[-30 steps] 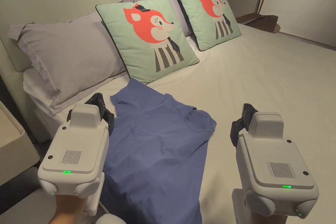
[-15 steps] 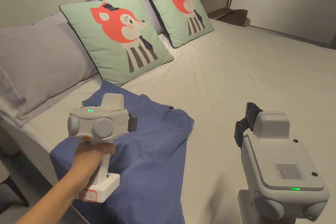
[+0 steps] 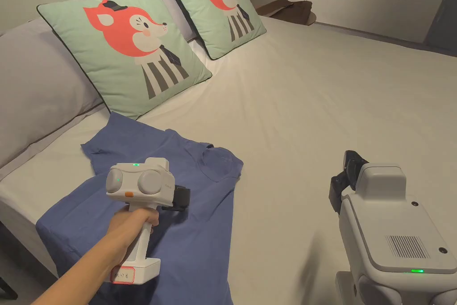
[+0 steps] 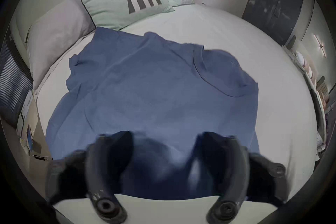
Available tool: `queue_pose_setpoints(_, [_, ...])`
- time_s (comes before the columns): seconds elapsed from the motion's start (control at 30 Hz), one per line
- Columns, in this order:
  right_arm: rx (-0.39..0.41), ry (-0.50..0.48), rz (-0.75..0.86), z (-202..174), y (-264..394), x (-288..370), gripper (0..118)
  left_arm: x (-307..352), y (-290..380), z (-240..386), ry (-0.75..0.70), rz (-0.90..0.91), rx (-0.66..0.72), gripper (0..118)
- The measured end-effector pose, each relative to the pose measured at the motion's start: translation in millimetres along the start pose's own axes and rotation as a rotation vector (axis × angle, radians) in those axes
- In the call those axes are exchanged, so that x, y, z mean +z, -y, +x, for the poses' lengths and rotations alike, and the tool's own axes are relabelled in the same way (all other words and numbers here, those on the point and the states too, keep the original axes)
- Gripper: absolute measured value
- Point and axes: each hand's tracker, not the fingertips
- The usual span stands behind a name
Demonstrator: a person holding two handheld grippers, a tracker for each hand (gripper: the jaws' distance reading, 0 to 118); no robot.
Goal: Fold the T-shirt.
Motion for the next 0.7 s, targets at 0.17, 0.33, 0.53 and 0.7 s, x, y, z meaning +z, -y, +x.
queue_pose_setpoints(0.17, [-0.011,0.016,-0.005,9.4,1.9,1.8,0,3.0,6.7,4.9,-0.01,0.027,-0.022,3])
queue_pose_setpoints(0.33, [-0.017,0.019,-0.003,13.8,1.2,4.0,0,18.5,4.1,-2.5,0.017,0.07,0.051,2])
queue_pose_setpoints(0.53, [-0.026,0.017,0.005,15.9,-1.5,10.6,0,57.2,1.9,4.7,0.052,0.156,0.016,2])
queue_pose_setpoints(0.7, [-0.037,0.025,0.023,24.2,-6.4,21.1,0,97.0,-6.4,13.3,0.111,0.236,0.029,2])
